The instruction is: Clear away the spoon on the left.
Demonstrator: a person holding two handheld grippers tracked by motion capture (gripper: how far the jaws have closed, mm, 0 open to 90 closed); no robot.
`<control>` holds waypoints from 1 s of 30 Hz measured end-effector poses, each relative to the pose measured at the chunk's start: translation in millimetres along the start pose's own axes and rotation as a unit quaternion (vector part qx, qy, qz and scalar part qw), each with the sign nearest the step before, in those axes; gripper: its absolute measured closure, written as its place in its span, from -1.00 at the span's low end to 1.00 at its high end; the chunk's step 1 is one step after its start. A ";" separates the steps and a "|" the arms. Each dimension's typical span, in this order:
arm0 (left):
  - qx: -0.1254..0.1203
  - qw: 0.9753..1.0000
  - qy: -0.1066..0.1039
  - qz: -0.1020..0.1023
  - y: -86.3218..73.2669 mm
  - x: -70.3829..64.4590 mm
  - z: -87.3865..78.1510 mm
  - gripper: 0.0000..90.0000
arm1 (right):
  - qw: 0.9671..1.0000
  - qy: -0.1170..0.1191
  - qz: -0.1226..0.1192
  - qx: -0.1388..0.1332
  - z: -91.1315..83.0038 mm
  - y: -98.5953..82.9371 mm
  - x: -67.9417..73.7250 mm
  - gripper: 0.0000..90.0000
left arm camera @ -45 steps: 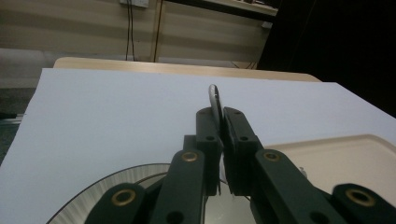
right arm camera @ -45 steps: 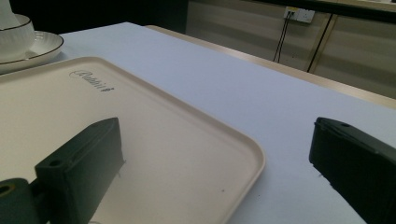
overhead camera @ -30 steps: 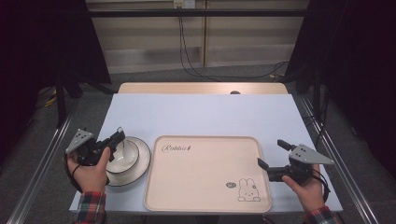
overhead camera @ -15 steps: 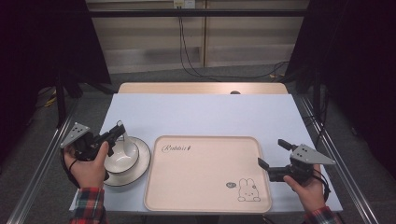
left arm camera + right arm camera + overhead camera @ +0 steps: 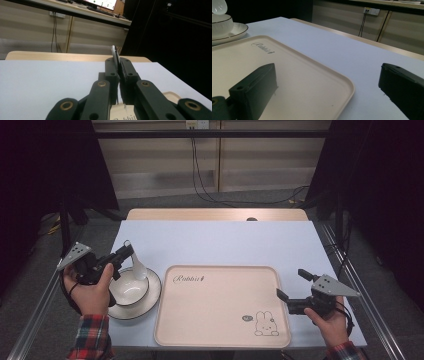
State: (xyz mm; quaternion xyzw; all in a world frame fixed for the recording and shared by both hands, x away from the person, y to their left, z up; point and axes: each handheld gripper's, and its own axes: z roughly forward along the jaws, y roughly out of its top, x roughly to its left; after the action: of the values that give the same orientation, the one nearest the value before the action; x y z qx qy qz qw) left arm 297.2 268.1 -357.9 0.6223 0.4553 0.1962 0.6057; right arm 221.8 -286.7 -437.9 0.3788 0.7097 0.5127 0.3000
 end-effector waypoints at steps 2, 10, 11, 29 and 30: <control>-0.004 1.000 -0.006 -0.003 2.9 -2.6 0.9 0.91 | 1.000 0.004 -0.001 -0.001 0.3 -0.1 0.2 -0.97; 0.005 1.000 -0.021 0.006 8.1 -8.4 7.2 0.91 | 1.000 0.005 0.001 0.001 -0.1 -0.2 0.0 -0.97; 0.005 1.000 -0.021 0.006 8.1 -8.4 7.2 0.91 | 1.000 0.005 0.001 0.001 -0.1 -0.2 0.0 -0.97; 0.024 0.998 -0.059 0.007 5.3 -31.6 25.8 0.91 | 1.000 0.002 0.002 0.002 -0.2 -0.6 -0.3 -0.99; 0.026 0.997 -0.066 0.008 4.5 -33.1 26.8 0.91 | 1.000 0.002 0.002 0.002 -0.2 -0.6 -0.3 -0.99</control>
State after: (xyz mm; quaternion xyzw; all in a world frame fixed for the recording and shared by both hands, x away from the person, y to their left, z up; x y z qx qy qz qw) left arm 303.2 226.7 -348.6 0.6530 0.4143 0.1480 0.6164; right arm 221.6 -287.2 -438.4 0.3798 0.7103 0.5129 0.2969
